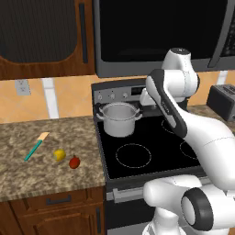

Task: Put the tomato and lemon in the pot. Retrieve the spatula and lightly stir the vegetables in the pot.

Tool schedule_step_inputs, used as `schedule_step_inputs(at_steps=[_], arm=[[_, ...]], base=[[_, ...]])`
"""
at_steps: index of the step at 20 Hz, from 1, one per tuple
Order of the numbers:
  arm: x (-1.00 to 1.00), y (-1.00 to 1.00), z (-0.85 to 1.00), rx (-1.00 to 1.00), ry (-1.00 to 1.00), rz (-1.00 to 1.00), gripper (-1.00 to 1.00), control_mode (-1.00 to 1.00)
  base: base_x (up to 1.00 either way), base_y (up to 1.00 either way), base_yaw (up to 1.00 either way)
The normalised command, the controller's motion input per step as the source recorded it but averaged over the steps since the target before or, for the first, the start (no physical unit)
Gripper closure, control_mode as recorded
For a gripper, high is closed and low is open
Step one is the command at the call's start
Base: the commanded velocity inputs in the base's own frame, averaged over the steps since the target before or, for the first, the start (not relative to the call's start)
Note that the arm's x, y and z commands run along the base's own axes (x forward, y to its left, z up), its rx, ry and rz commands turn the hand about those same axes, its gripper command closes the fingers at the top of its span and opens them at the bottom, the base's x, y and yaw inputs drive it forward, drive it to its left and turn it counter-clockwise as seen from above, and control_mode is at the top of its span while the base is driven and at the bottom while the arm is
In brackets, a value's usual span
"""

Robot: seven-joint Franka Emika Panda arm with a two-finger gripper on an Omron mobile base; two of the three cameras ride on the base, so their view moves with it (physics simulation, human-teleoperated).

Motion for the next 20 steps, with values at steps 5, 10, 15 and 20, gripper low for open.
schedule_step_inputs(at_steps=[5,10,15,20], arm=[[0.0,0.0,0.0,0.0,0.0,0.0,-1.0,1.0],[0.0,0.0,0.0,0.0,0.0,0.0,-1.0,1.0],[0.0,0.0,0.0,0.0,0.0,0.0,-1.0,1.0],[0.0,0.0,0.0,0.0,0.0,0.0,-1.0,1.0]], base=[[-0.02,0.3,0.0],[0.0,0.8,0.0],[0.3,0.24,-0.01],[0.77,0.14,-0.04]])
